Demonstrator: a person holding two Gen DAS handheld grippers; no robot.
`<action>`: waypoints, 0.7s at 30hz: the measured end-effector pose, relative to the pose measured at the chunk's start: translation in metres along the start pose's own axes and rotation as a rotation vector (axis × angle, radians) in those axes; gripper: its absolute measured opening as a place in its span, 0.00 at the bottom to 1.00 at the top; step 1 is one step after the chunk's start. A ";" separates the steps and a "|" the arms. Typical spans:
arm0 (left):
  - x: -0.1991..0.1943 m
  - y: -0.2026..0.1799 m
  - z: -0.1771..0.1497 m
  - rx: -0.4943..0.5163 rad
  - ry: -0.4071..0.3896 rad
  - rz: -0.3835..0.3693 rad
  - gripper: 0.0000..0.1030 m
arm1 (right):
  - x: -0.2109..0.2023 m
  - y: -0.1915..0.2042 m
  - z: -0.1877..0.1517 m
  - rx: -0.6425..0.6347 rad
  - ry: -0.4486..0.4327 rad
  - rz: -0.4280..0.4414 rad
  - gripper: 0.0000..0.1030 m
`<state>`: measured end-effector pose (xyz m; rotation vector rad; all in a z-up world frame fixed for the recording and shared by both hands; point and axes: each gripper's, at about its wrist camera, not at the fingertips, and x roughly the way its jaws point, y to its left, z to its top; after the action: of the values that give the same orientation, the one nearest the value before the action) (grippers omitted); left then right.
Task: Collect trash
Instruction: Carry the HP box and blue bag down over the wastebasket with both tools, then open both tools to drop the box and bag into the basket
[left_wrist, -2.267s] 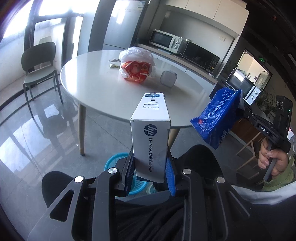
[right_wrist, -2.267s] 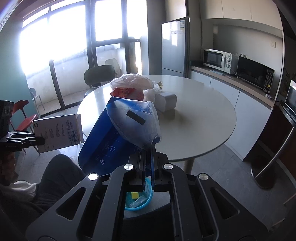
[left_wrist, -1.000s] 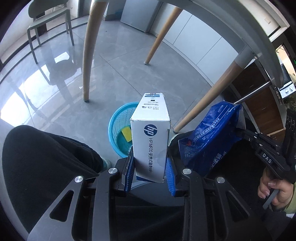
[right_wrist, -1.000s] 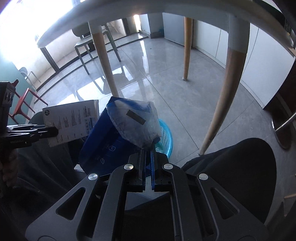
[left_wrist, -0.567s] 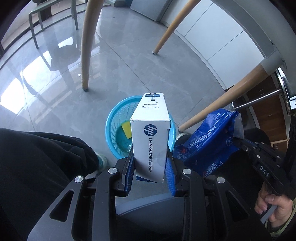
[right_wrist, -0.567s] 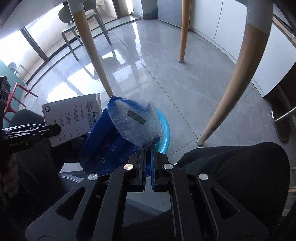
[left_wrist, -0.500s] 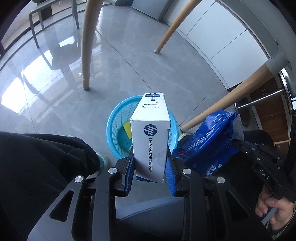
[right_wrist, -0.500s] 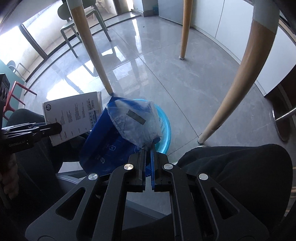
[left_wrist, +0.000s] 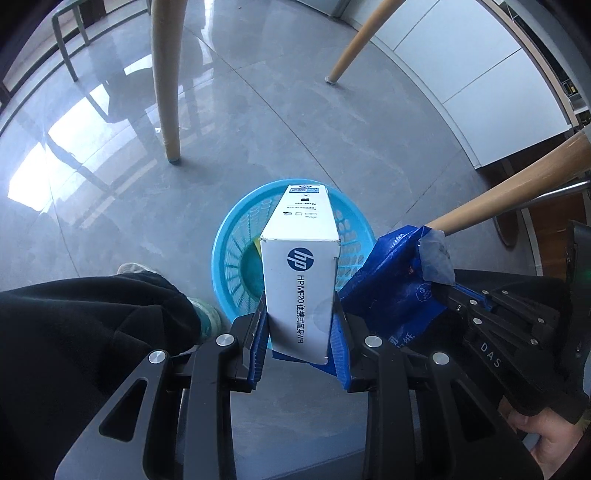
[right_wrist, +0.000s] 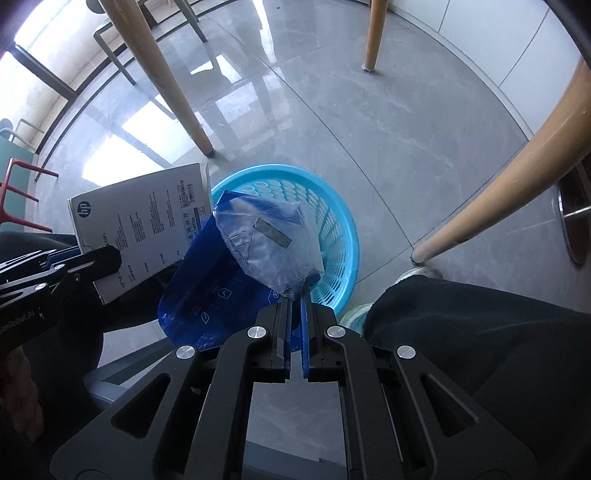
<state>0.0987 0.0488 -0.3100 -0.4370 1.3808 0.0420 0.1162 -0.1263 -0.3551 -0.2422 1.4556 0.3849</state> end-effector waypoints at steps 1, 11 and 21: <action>0.003 0.000 0.001 0.000 0.007 0.006 0.28 | 0.007 -0.001 0.002 0.007 0.015 0.001 0.03; 0.026 -0.003 0.009 0.006 0.049 0.032 0.28 | 0.043 -0.009 0.014 0.044 0.062 0.007 0.03; 0.025 -0.010 0.014 0.031 0.000 0.037 0.40 | 0.046 -0.012 0.013 0.072 0.065 0.026 0.24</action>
<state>0.1198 0.0381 -0.3294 -0.3860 1.3879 0.0505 0.1358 -0.1276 -0.3999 -0.1790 1.5346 0.3476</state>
